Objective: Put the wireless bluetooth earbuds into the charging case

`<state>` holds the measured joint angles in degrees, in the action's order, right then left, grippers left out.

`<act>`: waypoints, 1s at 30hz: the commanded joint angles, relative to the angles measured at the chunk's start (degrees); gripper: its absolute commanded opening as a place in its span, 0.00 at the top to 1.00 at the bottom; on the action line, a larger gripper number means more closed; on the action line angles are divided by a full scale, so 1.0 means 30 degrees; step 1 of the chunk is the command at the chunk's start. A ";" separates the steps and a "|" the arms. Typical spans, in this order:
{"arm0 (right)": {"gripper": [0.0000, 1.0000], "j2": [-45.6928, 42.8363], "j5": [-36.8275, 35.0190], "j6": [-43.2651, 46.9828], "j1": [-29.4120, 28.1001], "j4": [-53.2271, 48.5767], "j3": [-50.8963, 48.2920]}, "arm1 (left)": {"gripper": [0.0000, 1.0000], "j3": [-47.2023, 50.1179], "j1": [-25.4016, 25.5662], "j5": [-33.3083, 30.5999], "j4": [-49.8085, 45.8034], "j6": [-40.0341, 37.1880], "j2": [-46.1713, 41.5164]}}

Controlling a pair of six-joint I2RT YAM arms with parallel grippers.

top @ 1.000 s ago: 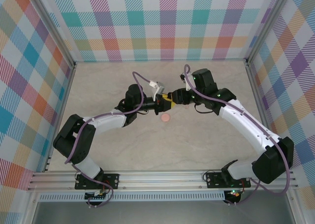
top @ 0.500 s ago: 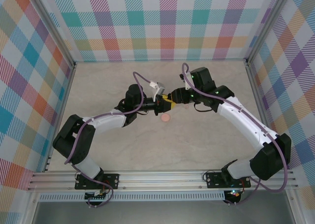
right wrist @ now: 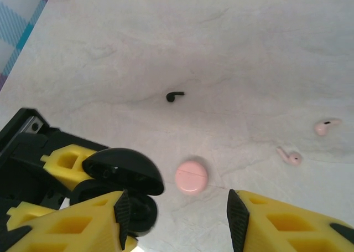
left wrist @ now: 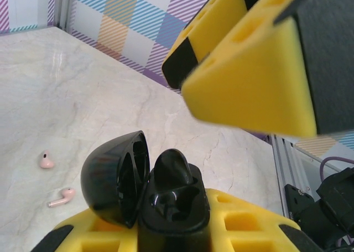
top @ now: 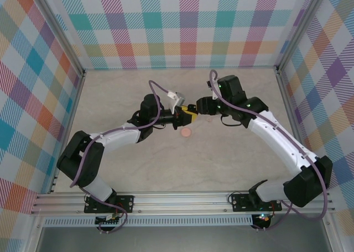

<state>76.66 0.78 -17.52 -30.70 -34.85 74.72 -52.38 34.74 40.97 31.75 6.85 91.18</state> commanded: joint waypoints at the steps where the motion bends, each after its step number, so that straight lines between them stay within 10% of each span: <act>1: 0.47 -0.0524 -0.1595 -0.1185 0.0854 -0.0650 0.0409 | 0.96 -0.0385 0.0080 -0.0007 -0.1100 -0.1010 -0.1374; 30: 0.51 1.5381 0.8154 -0.0362 0.1632 -0.0387 0.9984 | 0.95 -0.0499 0.0080 -0.0965 -0.8282 -0.1967 -0.8528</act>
<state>119.37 20.64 -19.88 -23.92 -34.26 99.83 -52.73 34.74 39.20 8.43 1.80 66.98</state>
